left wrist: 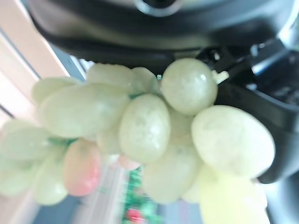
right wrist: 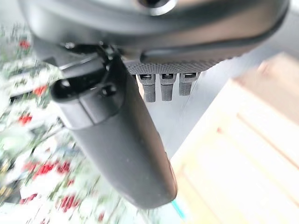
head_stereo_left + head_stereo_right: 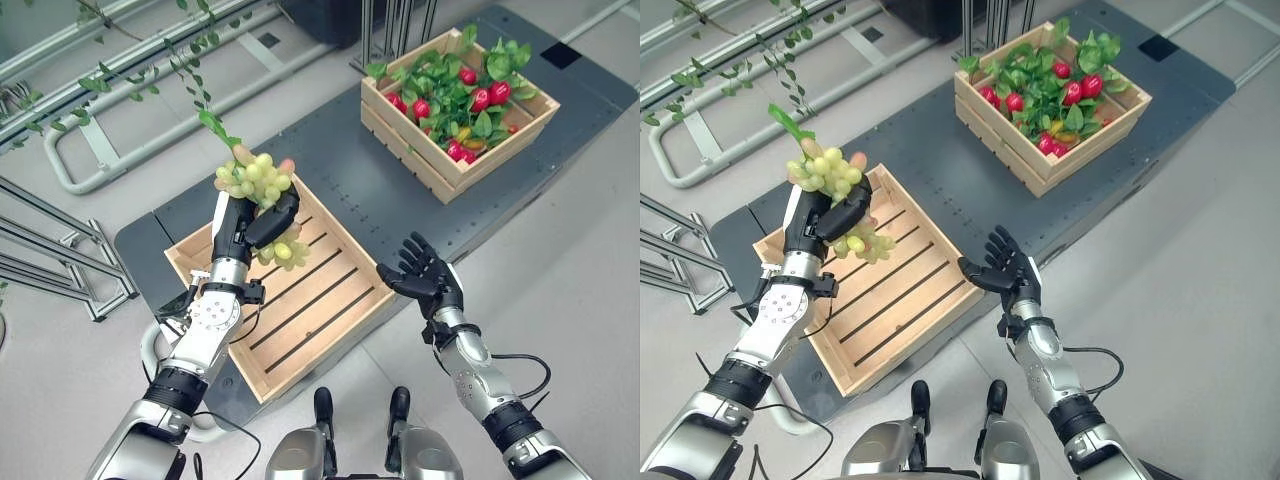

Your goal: Pick up the fruits from the basket on one side to the basket on the other side

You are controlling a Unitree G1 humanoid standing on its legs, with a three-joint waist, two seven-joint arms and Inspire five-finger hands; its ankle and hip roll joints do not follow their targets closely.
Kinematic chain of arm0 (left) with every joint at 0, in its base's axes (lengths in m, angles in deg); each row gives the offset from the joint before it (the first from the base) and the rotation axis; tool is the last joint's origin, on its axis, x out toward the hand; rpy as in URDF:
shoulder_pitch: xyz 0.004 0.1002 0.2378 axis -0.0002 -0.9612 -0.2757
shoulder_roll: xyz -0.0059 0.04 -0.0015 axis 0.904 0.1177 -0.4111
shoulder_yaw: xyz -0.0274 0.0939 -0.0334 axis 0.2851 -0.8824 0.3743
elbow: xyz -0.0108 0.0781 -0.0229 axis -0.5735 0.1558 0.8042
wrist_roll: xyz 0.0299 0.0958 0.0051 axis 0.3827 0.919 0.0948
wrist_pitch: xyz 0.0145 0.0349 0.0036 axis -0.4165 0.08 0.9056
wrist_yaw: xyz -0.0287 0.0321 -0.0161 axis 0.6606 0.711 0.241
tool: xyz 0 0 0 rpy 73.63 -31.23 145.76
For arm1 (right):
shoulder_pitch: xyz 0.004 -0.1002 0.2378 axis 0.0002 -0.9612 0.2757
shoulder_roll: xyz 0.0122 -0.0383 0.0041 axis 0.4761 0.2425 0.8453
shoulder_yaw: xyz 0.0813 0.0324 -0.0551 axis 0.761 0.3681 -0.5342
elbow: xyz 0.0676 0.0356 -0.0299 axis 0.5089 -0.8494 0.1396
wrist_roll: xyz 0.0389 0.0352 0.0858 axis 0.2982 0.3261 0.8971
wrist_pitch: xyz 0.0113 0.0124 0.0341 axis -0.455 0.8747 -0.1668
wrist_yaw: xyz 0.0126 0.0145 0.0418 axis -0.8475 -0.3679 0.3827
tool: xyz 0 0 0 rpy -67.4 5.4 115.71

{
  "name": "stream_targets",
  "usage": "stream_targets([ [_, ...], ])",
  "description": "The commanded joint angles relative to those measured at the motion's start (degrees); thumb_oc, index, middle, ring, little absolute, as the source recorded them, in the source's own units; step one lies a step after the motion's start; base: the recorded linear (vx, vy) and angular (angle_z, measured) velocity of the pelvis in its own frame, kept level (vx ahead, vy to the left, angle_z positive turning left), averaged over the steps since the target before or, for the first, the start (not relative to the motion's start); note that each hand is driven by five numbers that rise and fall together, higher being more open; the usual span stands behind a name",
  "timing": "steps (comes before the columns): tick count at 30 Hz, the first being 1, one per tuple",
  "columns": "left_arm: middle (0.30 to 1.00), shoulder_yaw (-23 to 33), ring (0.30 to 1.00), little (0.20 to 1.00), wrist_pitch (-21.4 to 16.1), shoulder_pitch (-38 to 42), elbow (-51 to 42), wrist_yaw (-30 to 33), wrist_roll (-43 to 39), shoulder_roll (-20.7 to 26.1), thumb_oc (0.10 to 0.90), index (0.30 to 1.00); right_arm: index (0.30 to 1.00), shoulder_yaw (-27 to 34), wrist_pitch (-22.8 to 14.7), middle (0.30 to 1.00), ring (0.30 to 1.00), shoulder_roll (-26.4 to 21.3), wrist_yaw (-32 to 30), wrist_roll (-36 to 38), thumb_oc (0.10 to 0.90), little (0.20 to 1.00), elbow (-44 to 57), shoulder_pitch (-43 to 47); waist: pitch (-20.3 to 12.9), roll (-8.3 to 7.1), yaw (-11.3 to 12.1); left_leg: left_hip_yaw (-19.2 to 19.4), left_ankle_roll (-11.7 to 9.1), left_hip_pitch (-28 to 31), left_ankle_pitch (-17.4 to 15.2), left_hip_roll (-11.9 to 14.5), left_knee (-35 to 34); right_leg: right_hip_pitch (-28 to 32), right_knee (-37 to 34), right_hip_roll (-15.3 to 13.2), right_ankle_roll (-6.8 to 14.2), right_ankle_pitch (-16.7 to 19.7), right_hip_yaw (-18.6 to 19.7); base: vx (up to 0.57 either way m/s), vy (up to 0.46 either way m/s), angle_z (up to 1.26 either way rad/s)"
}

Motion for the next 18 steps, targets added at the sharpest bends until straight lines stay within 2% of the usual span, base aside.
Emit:
stream_targets([
  [1,0.3,0.3,0.3,0.3,-2.2,1.2,0.0,-4.4,-7.4,-2.5,0.4,0.3,0.9,-2.0,-3.1,0.9,0.9,1.4,5.6,-4.1,0.8,0.9,4.0,-2.1,-15.2,0.06,1.0,-1.1,-2.0,0.9,-6.9,-1.3,0.1,2.3,0.4,-3.0,0.7,-5.1,-0.5,0.01,-0.127,0.08],
  [5,0.3,-1.4,0.3,0.3,-0.7,3.4,-0.7,-8.4,-11.4,-3.3,0.4,0.3,0.9,-4.0,-1.4,0.9,0.9,0.1,5.8,-5.7,0.8,0.9,6.0,1.8,-16.2,0.09,1.2,-2.0,-2.7,-0.3,-6.6,-1.0,0.1,2.3,0.1,-2.5,0.7,-5.1,-1.2,-0.01,-0.087,0.03],
  [8,0.3,-2.9,0.3,0.3,2.0,5.0,-1.4,-12.3,-14.9,-2.9,0.4,0.3,0.9,-5.6,1.3,0.9,0.9,-1.0,6.4,-3.0,0.8,0.9,8.0,5.0,-16.7,-0.21,1.4,-1.8,-2.6,0.2,-6.5,-0.7,0.1,2.9,0.1,-2.4,0.4,-5.4,-1.6,0.04,-0.062,0.05],
  [10,0.3,-3.6,0.3,0.3,3.1,5.4,-1.5,-13.9,-15.9,-2.8,0.4,0.3,0.9,-6.0,1.7,0.9,0.9,-1.1,6.7,-1.9,0.8,0.9,8.4,5.7,-16.9,-0.21,1.5,-1.5,-2.7,0.6,-6.6,-0.5,0.1,3.3,0.1,-2.3,0.2,-5.5,-1.8,0.06,-0.05,0.03],
  [12,0.3,-4.6,0.3,0.3,3.4,5.6,-1.3,-15.2,-14.7,-3.0,0.4,0.3,0.9,-6.5,1.7,0.9,0.9,-0.7,7.3,-1.1,0.8,0.9,8.4,6.3,-17.0,-0.23,1.6,-1.4,-2.7,1.0,-6.7,-0.3,0.1,3.8,0.1,-2.1,0.0,-5.7,-1.9,0.07,-0.053,0.02],
  [14,0.3,-6.5,0.3,0.3,4.3,6.6,-1.0,-16.9,-9.9,-2.6,0.4,0.3,0.9,-7.2,1.8,0.9,0.9,0.4,7.0,-1.4,0.8,0.9,8.7,7.2,-17.5,-0.26,1.7,-1.6,-2.7,1.6,-7.1,-0.2,0.1,4.4,0.1,-1.9,-0.1,-6.2,-1.7,0.08,-0.047,0.01],
  [18,0.3,-9.0,0.3,0.3,6.1,7.7,-0.3,-20.2,-7.4,-0.7,0.4,0.3,0.9,-8.1,1.7,0.9,0.9,0.1,5.7,-3.4,0.8,0.9,10.4,8.5,-18.0,-0.29,1.8,-1.4,-2.7,2.2,-7.4,0.0,0.1,5.0,0.1,-1.8,-0.2,-6.6,-1.7,0.05,-0.027,0.02],
])
